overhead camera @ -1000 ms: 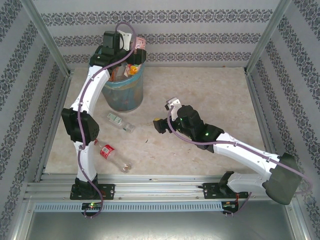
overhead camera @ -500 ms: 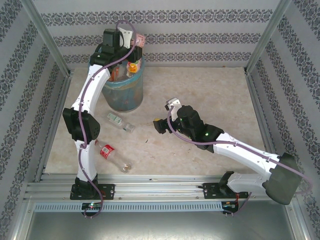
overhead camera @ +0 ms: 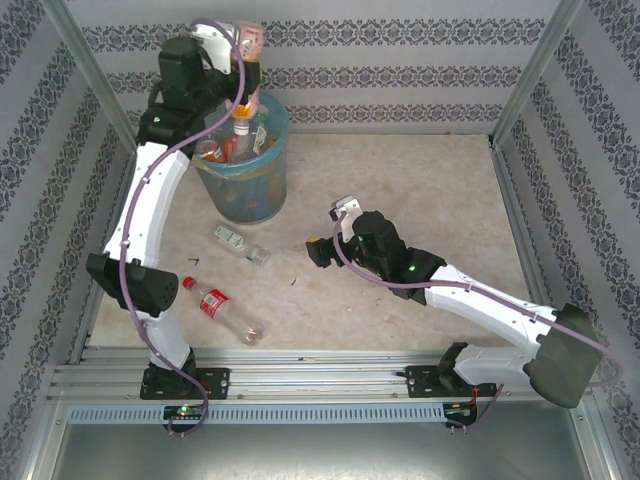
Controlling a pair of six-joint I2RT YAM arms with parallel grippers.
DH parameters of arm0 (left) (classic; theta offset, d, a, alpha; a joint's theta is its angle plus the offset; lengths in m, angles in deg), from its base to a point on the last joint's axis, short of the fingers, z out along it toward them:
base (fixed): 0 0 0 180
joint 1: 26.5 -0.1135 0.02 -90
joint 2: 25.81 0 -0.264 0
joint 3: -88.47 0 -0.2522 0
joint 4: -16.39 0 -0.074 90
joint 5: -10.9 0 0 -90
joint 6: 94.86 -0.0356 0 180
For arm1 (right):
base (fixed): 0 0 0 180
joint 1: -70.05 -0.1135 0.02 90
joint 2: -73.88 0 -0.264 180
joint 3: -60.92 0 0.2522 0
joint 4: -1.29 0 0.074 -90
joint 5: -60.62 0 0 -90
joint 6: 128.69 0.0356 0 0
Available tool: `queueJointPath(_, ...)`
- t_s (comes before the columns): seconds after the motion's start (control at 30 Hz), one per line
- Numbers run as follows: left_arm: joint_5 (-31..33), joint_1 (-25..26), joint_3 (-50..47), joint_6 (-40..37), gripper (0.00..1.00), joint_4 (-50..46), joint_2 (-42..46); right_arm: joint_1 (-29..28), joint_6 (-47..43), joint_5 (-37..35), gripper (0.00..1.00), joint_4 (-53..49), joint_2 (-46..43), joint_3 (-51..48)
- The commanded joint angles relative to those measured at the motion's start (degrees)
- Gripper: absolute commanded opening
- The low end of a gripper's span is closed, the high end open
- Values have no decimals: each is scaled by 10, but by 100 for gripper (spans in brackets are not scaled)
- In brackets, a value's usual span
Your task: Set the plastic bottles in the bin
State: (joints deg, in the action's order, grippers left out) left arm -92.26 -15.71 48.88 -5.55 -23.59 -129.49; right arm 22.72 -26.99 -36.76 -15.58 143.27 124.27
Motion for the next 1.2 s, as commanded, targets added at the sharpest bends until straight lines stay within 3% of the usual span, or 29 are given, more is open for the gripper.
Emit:
queueJointPath(0.0,63,-19,1,-78,36,-56,-9,7,8,11,98,14,9,11)
queueJointPath(0.27,112,-35,12,-211,43,-129,-58,7,10,29,98,11,18,22)
queueJointPath(0.63,81,-54,91,-237,43,-172,-145,7,24,25,98,7,6,11)
queueJointPath(1.17,156,-55,94,-259,53,-253,-202,7,31,31,98,8,22,17)
